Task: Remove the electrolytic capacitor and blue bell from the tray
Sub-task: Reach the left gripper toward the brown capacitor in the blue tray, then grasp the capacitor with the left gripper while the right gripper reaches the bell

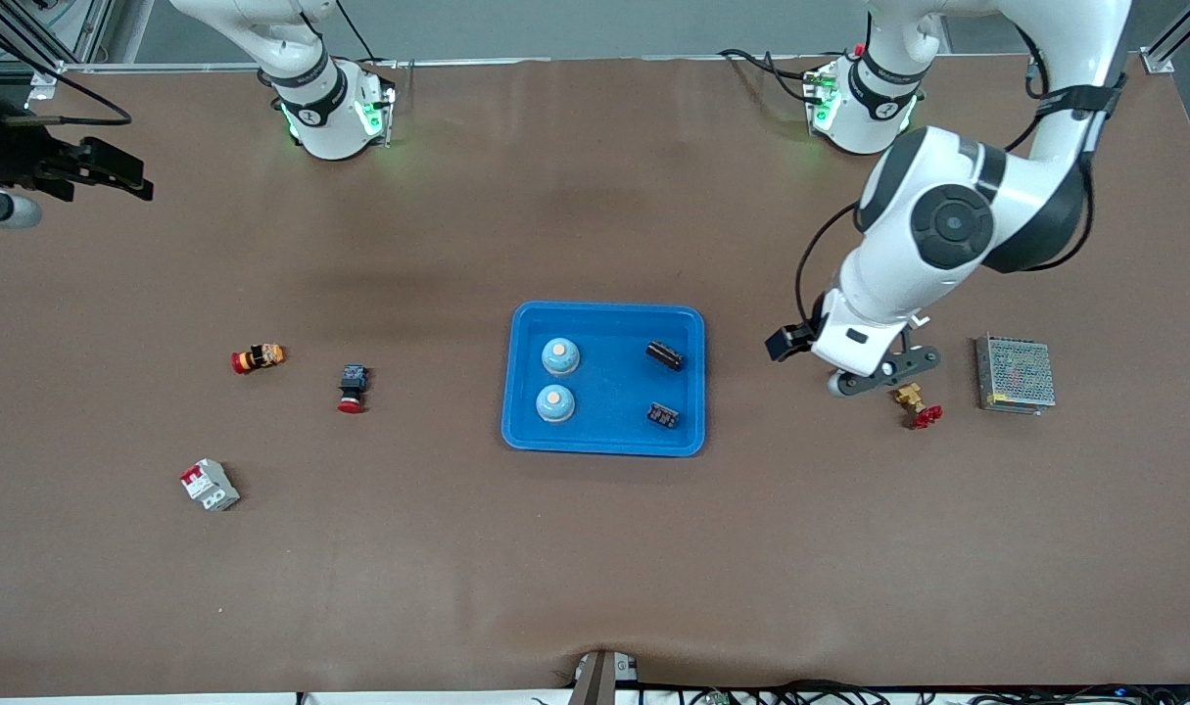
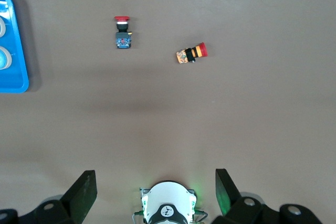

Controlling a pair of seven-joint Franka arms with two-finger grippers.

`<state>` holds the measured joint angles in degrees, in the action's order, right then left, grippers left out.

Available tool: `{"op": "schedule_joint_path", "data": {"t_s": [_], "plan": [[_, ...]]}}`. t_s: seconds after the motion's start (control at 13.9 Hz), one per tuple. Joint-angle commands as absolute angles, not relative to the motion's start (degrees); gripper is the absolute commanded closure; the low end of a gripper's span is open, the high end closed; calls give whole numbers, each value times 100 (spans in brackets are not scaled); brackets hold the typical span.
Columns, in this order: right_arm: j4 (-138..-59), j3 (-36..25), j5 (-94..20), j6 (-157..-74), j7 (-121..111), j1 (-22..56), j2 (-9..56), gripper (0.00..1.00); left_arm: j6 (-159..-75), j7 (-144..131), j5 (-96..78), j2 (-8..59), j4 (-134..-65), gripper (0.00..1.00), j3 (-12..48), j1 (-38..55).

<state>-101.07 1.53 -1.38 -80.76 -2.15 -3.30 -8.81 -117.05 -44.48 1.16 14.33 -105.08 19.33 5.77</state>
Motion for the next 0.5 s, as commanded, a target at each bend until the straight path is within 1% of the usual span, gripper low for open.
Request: {"op": "schedule_joint_path", "data": {"t_s": [0.0, 0.36, 0.43], "plan": [[-9906, 132, -97, -8287, -246, -36, -642, 0, -11996, -5113, 220, 1528, -10652, 0, 1951, 851], [-9370, 132, -220, -8516, -167, 88, 69, 0, -12541, -6484, 386, 1985, -10687, 0, 1951, 1221], [-9291, 132, -307, -8691, -158, 218, 140, 0, -12612, -6756, 500, 2099, -10688, 0, 1951, 1239]]}}
